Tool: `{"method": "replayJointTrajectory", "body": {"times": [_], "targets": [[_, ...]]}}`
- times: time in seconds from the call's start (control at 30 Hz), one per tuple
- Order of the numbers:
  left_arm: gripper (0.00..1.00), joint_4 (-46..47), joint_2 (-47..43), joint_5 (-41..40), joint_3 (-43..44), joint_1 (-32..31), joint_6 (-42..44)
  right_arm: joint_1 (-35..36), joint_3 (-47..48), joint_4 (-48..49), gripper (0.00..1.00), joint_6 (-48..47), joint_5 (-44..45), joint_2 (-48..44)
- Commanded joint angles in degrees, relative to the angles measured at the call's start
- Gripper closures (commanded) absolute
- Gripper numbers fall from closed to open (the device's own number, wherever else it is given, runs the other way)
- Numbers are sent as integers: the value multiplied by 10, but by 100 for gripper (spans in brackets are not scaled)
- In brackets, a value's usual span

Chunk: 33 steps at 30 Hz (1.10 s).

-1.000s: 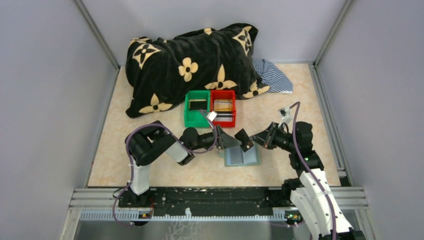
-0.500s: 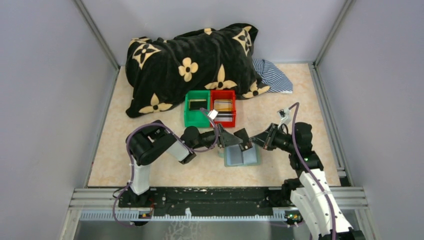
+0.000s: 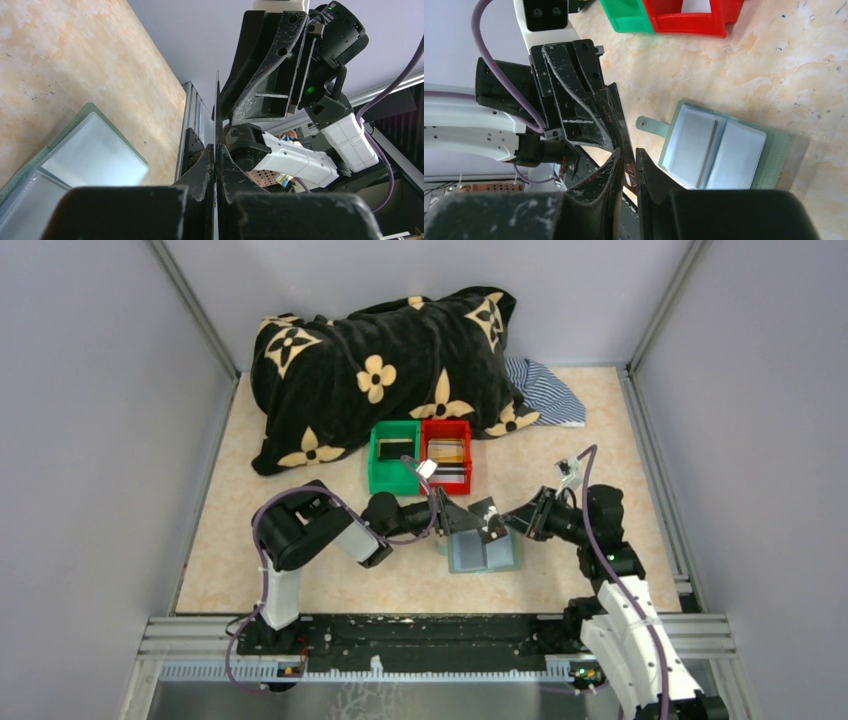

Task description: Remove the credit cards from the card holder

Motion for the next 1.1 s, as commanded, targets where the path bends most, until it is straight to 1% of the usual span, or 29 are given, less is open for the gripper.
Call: {"method": "replayJointTrajectory", "body": {"times": [0.0,0.1,0.33,0.5,0.73,0.83,0.93,0.97,1.0,1.03,1.07], "targets": [[100,138,10,-2,9,-3,0,0,1,51,83,8,-34,-3],[100,138,11,-2,13,-3,-4,0,-5,60,80,8,-44,-5],[100,138,6,-15,18,-3,-6,0,-37,115,80,34,-53,-23],[100,138,4,-28,16,-3,-12,0,-58,147,80,42,-64,-14],[100,138,1,-22,19,-4,-15,0,-67,140,80,30,-55,-12],[100,138,-3,-16,21,-5,-13,0,-63,107,81,10,-23,-10],[100,138,-3,-17,17,-4,-13,0,-70,130,81,20,-36,-8],[100,138,-3,-18,16,-5,-13,-1,-73,140,84,30,-42,-7],[100,138,-3,-18,15,-5,-13,0,-75,145,89,33,-44,-7],[100,138,-3,-19,15,-5,-13,0,-74,145,97,33,-43,-7],[100,138,-2,-19,15,-5,-14,0,-75,144,100,34,-41,-8]]}}
